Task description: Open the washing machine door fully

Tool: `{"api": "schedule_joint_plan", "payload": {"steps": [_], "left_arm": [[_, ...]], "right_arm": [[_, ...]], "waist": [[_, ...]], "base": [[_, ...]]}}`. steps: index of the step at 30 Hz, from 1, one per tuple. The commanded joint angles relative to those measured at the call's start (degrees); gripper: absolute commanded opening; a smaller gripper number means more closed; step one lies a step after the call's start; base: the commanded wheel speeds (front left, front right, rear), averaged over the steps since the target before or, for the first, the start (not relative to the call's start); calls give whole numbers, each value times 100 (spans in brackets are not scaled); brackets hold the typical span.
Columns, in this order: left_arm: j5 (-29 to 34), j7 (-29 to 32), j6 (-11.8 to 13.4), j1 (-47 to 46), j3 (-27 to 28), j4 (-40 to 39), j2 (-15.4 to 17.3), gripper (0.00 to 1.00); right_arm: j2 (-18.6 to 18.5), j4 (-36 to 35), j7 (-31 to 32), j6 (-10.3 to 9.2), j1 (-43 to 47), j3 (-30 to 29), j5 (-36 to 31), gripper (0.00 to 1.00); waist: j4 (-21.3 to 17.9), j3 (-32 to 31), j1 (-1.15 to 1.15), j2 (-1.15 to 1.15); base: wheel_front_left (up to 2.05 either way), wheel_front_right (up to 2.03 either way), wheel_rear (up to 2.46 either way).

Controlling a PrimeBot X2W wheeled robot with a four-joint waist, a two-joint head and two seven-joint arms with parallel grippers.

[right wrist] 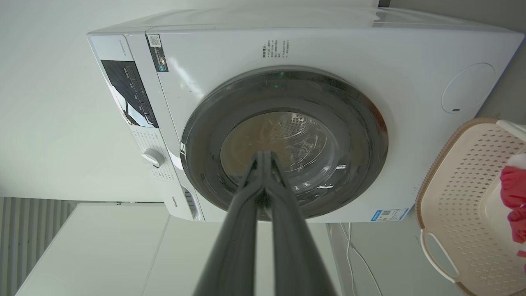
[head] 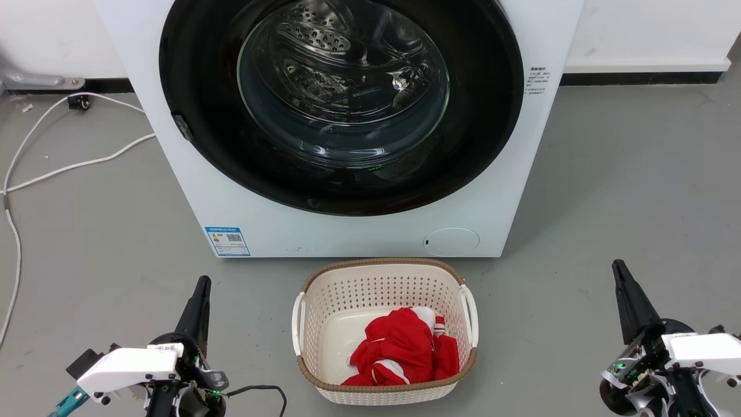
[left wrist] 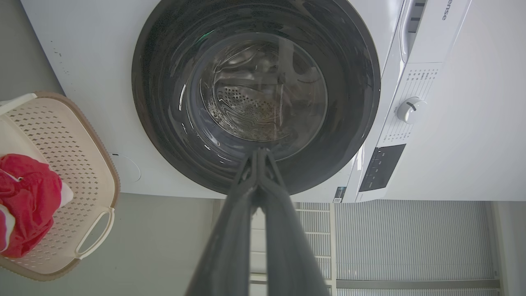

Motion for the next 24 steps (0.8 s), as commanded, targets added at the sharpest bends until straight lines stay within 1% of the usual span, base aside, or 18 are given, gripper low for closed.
{"api": "schedule_joint_plan", "payload": {"steps": [1, 9, 10, 12, 19, 24], "left_arm": [[15, 29, -18, -44, 14, 3, -2, 0], [12, 37, -18, -44, 21, 4, -7, 0], [16, 3, 0, -2, 4, -2, -6, 100], [16, -7, 4, 71, -3, 99, -30, 100], [50, -143, 3, 74, -182, -83, -30, 100], [191, -330, 2, 71, -278, -198, -10, 100]], "right_arm": [[17, 12, 18, 0, -68, -15, -42, 0], [25, 12, 31, 0, -70, -31, -51, 0], [17, 0, 19, 0, 0, -17, -21, 100], [35, 102, 21, 0, 77, -3, -15, 100], [42, -74, -179, 0, 132, 89, -142, 100], [48, -210, -312, 0, 166, 80, -351, 100]], "waist": [[0, 0, 0, 0], [0, 0, 0, 0], [0, 0, 0, 0], [0, 0, 0, 0], [2, 5, 0, 0], [5, 4, 0, 0]], "base": [[0, 0, 0], [0, 0, 0], [0, 0, 0], [0, 0, 0], [0, 0, 0], [0, 0, 0]]}}
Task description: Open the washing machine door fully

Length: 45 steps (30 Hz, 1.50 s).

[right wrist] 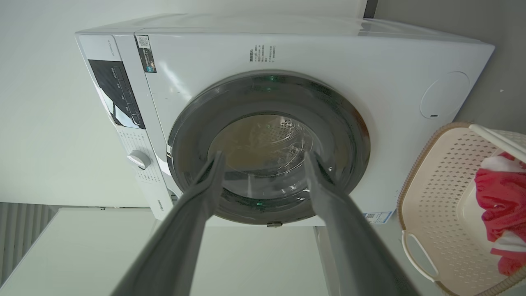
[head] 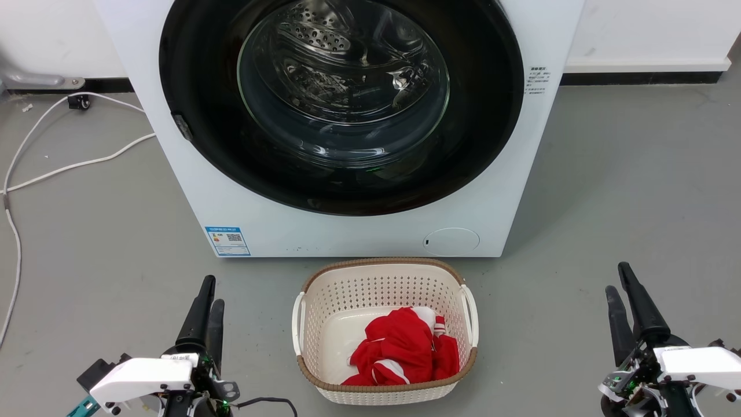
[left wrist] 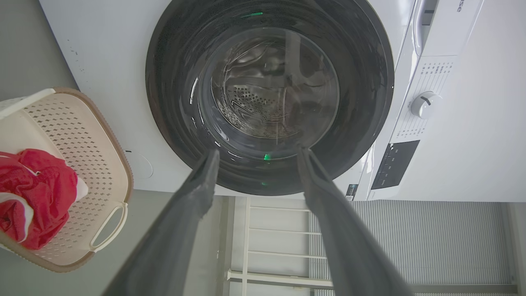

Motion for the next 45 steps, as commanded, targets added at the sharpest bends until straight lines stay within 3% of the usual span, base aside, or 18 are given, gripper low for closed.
{"api": "schedule_joint_plan", "payload": {"steps": [1, 11, 31, 45], "left_arm": [[130, -104, -4, -126, -60, -181, 41, 100], [841, -333, -6, -142, 43, -524, 35, 100], [3441, -755, -10, 8, -11, -1012, 20, 100], [5226, -1004, -13, 96, -121, -1023, 71, 100]], "right_arm": [[-13, -201, -86, 0, -61, -3, -196, 100], [-4, -589, -302, 0, -21, 37, -1265, 100], [14, -1117, -719, 0, 159, 382, -4528, 100], [26, -1096, -926, 0, 287, 366, -5937, 100]], "waist": [[2, -1, 0, 0], [2, 0, 0, 0], [17, -2, 0, 0], [19, -23, 0, 0]], "base": [[0, 0, 0], [0, 0, 0], [0, 0, 0], [0, 0, 0]]}}
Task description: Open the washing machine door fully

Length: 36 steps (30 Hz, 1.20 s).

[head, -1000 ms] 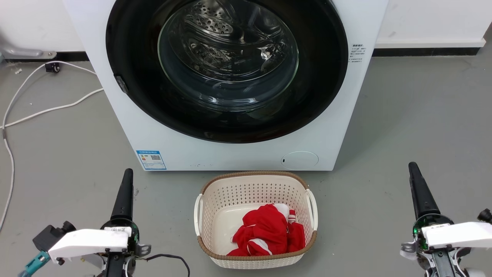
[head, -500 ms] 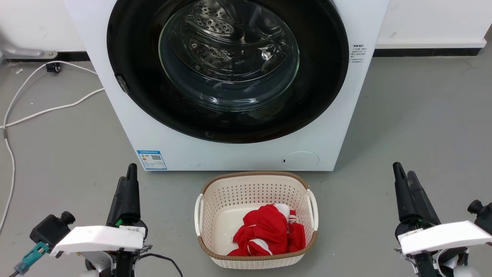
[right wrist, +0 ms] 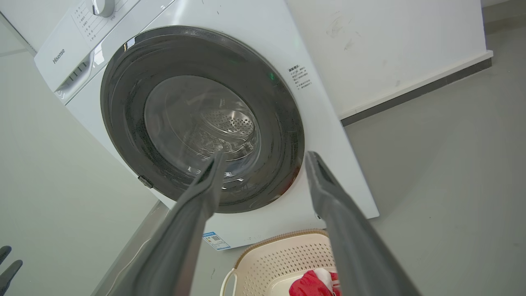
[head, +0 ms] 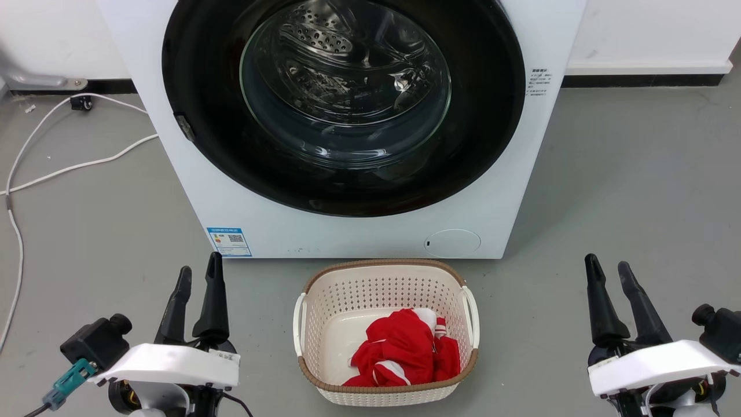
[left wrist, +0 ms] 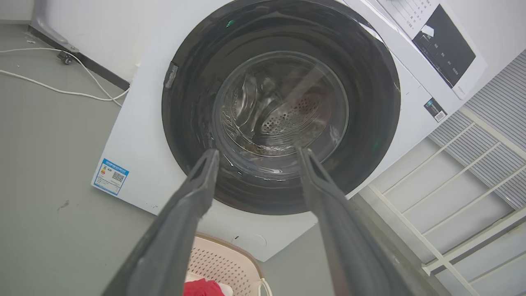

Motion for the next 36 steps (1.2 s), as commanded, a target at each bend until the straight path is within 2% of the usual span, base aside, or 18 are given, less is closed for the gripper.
{"api": "schedule_joint_plan", "payload": {"steps": [1, 15, 36], "left_arm": [[173, -53, -14, -27, -4, -67, 46, 100], [1324, -268, 61, 30, -103, -31, 110, 100], [2519, -547, 222, 72, -297, -56, 222, 100]], "right_arm": [[7, -109, -43, 0, 13, 5, -161, 100], [17, -263, -82, 0, 100, 68, -1204, 100], [32, -427, -172, 0, 212, 127, -2362, 100]], "waist": [[-2, -1, 0, 0], [-25, -4, 0, 0], [-31, 1, 0, 0]], "base": [[0, 0, 0], [0, 0, 0], [0, 0, 0]]}}
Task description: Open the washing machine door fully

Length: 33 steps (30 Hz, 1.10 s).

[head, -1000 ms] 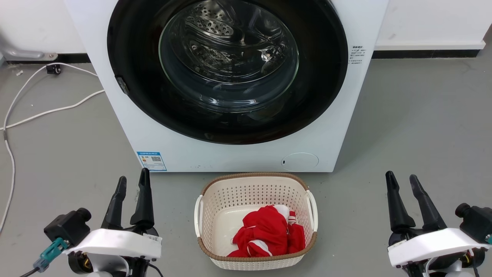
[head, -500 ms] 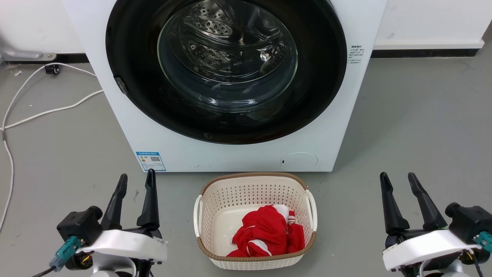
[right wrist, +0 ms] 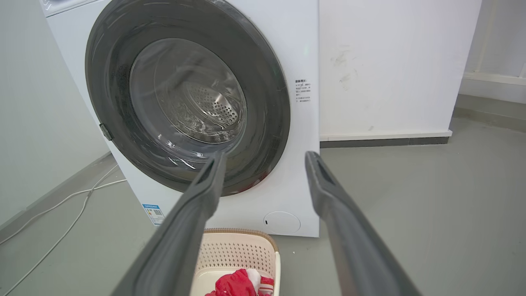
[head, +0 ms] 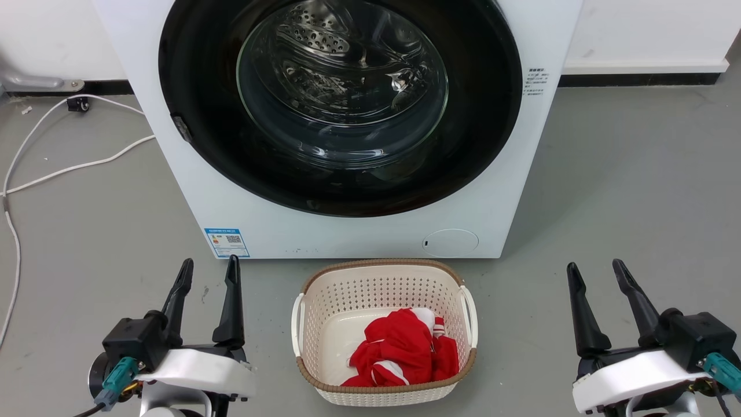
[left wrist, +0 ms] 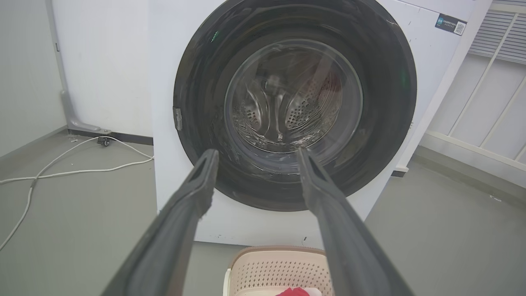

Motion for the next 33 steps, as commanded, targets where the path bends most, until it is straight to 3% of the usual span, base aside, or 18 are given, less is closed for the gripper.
{"api": "schedule_joint_plan", "payload": {"steps": [1, 33], "left_arm": [[184, -62, 39, 42, -25, -51, 47, 100], [1404, -390, 61, 142, -30, -90, 12, 100]], "right_arm": [[20, -80, -49, -2, 26, 13, -173, 100], [37, -29, -292, -2, 111, 124, -1166, 100]], "waist": [[4, -1, 0, 0], [2, -1, 0, 0]], "base": [[0, 0, 0], [0, 0, 0]]}}
